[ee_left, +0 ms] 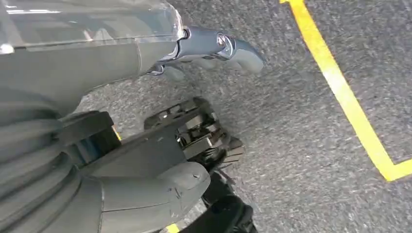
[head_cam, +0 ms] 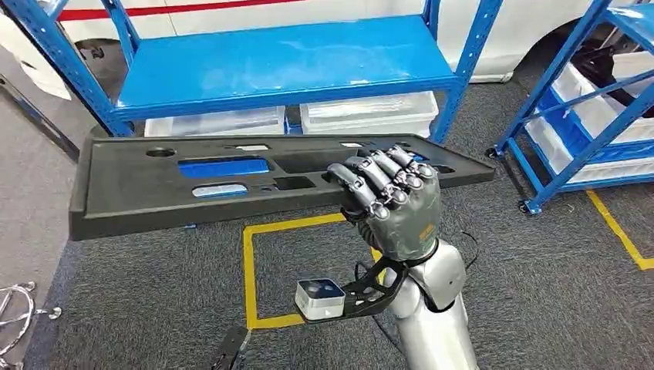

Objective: Take the parts from the cabinet and place them on the table.

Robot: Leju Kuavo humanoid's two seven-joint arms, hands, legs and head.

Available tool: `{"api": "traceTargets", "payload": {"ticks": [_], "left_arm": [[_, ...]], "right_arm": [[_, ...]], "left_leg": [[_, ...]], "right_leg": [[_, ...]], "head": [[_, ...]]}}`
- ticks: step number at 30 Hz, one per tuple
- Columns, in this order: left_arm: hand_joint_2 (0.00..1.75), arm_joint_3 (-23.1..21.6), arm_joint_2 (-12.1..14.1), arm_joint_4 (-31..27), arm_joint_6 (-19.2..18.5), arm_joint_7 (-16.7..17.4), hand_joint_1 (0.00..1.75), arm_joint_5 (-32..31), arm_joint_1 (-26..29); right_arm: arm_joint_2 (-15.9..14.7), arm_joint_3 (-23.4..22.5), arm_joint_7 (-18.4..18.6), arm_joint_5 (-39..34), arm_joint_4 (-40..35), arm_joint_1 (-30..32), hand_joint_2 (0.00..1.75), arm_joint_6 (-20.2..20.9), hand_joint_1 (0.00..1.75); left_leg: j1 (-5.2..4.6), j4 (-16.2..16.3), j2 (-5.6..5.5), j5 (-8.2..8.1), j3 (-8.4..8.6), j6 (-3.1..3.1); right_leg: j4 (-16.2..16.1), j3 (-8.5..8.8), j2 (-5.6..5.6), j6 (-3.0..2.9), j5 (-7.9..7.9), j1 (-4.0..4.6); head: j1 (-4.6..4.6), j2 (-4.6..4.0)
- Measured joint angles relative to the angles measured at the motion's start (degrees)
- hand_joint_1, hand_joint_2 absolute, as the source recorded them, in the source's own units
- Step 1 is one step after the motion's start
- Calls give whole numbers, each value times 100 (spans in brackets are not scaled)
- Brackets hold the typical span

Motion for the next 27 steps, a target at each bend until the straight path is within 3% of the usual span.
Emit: {"api": "traceTargets", "payload": {"ticks": [2,3,4,6,7,8,10,12,13,14,15,16,17,18,19,21,22,23,24,25,27], "left_arm": [[175,0,0,0,4,0,0,0,-14],[175,0,0,0,4,0,0,-4,-29],[175,0,0,2,7,0,0,-2,-29],[175,0,2,2,7,0,0,-4,-10],[175,0,2,2,7,2,0,-4,-5],[175,0,-2,2,7,2,0,-4,-8],[175,0,-2,2,7,4,0,-7,-32],[175,2,0,2,7,4,0,-7,-32],[175,2,0,2,7,7,0,-9,-29],[175,2,0,2,7,7,0,-9,-27],[175,2,0,2,9,7,0,-9,-27],[175,2,0,2,7,7,0,-9,-28],[175,2,0,2,7,7,0,-9,-30],[175,2,-2,0,9,7,0,-11,-30],[175,2,-2,2,9,7,0,-11,-34],[175,2,-2,2,9,7,0,-13,-41],[175,2,-2,2,9,9,0,-13,-42],[175,2,0,2,9,9,0,-13,-33],[175,2,2,2,9,9,0,-13,-34],[175,2,0,2,9,13,0,-13,-29],[175,2,2,2,9,15,0,-13,-31]], "right_arm": [[0,0,0,0,0,-1,175,0,175],[2,0,0,0,0,-3,175,0,175],[2,0,0,9,0,-7,175,0,175],[2,0,0,2,0,-7,175,-2,175],[2,0,0,2,0,-8,175,0,175],[2,0,0,2,0,-9,175,0,175],[0,0,0,-2,-2,-15,175,-2,175],[-4,0,0,-4,0,-14,175,-2,175],[-4,0,0,-4,0,-14,175,-2,175],[-4,0,0,-4,0,-14,175,-2,175],[-4,0,0,-4,0,-14,175,-2,175],[-4,0,0,-4,-2,-15,175,-2,175],[-4,2,0,-4,0,-15,175,0,175],[-4,2,0,-4,-2,-22,175,-2,175],[0,2,0,-7,-2,-21,175,-2,175],[0,2,0,-11,-4,-35,175,-2,175],[2,2,0,-11,-2,-35,175,-2,175],[2,2,0,-11,0,-35,175,0,175],[6,4,0,-11,0,-41,175,0,175],[9,4,0,-11,0,-45,175,0,175],[9,7,0,0,0,-44,175,0,175]], "left_leg": [[25,-967,-1,334,599,-1],[0,-1225,-24,195,772,17],[-28,-1222,-40,268,703,77],[-44,-1212,-43,294,649,120],[-46,-1228,-42,331,634,172],[-2,-1289,-15,408,618,244],[-19,-1280,-1,494,516,343],[-53,-1256,9,569,392,374],[-69,-1238,11,603,323,374],[-81,-1219,12,634,262,372],[-90,-1198,11,667,199,367],[-99,-1178,9,698,144,358],[-103,-1158,5,720,107,342],[-110,-1140,4,745,70,317],[-120,-1135,5,778,52,281],[-102,-1173,11,872,45,218],[-99,-1197,11,919,37,182],[-127,-1184,-9,914,13,146],[-100,-1104,-25,747,-43,119],[-92,-855,-28,429,-125,85],[-60,-16,-25,-165,-350,34]], "right_leg": [[66,-72,6,39,28,-14],[84,-128,5,84,51,12],[85,-136,8,128,89,9],[67,-151,4,193,163,-1],[51,-155,11,231,198,11],[92,-191,22,264,131,7],[621,-379,43,282,-423,0],[1439,-633,47,299,-902,-1],[1696,-686,47,299,-968,1],[1702,-619,46,294,-880,1],[1477,-423,46,276,-691,2],[1029,-102,46,240,-462,10],[549,230,46,198,-331,18],[152,444,48,148,-482,46],[31,507,55,142,-465,76],[29,455,58,115,-398,106],[20,430,58,69,-356,111],[-72,402,43,10,-270,38],[-87,375,14,-19,-205,39],[-96,309,11,-83,-147,34],[-86,151,5,-96,-36,45]], "head": [[0,0],[-2,0],[4,0],[0,0],[0,0],[2,0],[2,0],[2,0],[2,0],[2,0],[2,0],[2,0],[2,0],[0,0],[-2,0],[2,0],[0,0],[0,0],[0,0],[-11,0],[-11,0]]}}
